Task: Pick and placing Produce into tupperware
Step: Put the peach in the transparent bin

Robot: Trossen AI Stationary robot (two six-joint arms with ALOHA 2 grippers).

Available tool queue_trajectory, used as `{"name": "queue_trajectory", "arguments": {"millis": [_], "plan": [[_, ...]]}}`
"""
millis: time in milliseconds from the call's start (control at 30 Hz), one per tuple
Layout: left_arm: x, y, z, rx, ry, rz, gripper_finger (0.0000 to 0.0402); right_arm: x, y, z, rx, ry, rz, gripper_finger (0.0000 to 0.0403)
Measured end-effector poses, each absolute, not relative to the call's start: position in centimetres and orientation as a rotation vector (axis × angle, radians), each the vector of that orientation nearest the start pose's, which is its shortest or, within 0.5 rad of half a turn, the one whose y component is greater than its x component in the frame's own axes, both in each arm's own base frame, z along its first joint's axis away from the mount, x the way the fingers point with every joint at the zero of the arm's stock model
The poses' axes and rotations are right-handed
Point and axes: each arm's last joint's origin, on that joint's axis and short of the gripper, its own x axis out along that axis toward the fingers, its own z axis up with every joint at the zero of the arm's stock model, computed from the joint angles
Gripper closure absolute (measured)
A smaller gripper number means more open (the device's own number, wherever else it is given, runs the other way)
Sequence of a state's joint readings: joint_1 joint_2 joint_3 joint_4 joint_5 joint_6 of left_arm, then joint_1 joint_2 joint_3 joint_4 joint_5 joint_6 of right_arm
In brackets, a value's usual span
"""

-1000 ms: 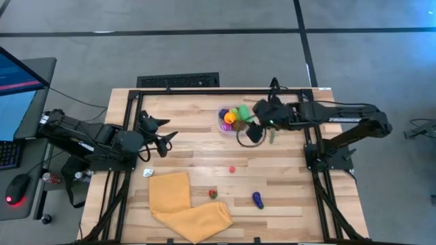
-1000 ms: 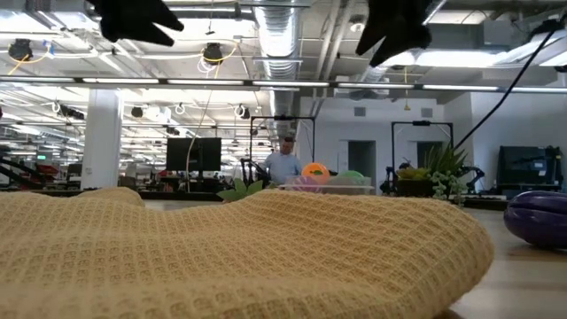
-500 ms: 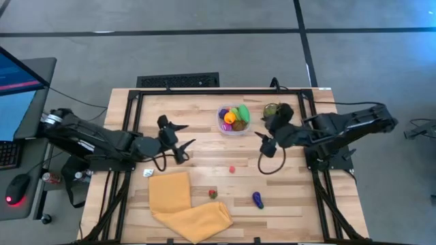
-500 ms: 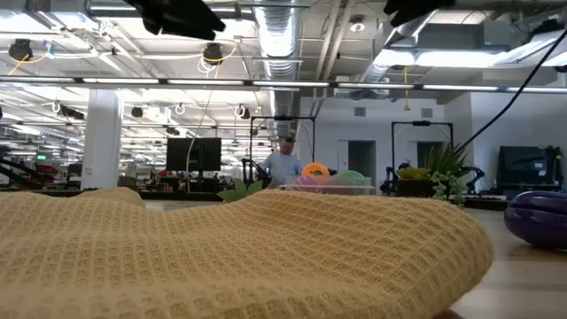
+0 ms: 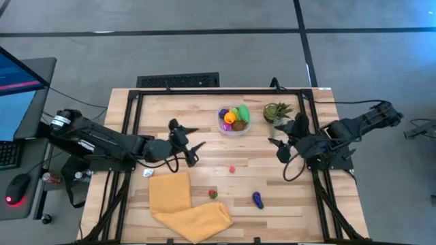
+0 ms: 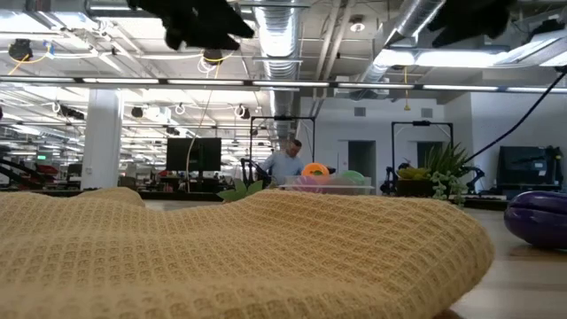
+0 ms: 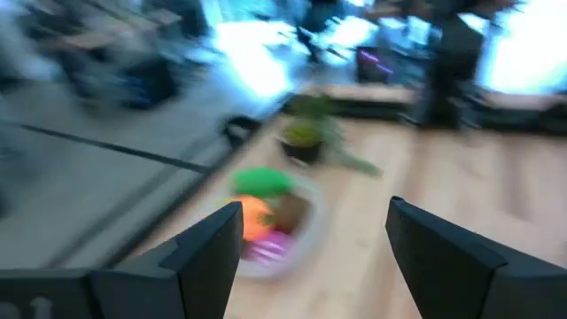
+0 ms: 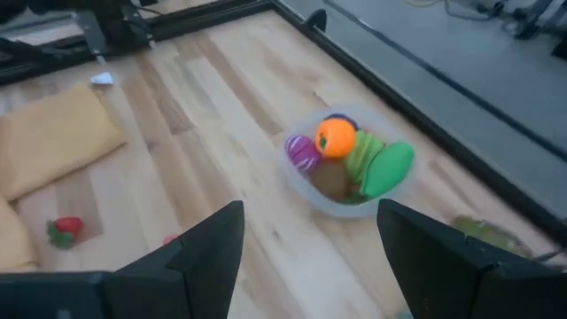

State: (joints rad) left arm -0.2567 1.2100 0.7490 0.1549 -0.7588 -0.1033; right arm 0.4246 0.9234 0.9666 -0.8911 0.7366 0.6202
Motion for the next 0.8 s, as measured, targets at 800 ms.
{"name": "queue_trajectory", "arguments": {"millis": [800], "plan": [[32.5,-1.3,22.0,-0.022,0.534,-0.085,0.0135,14.1,5.6,23.8,0.344,0.241,-0.36,0.0122]]}}
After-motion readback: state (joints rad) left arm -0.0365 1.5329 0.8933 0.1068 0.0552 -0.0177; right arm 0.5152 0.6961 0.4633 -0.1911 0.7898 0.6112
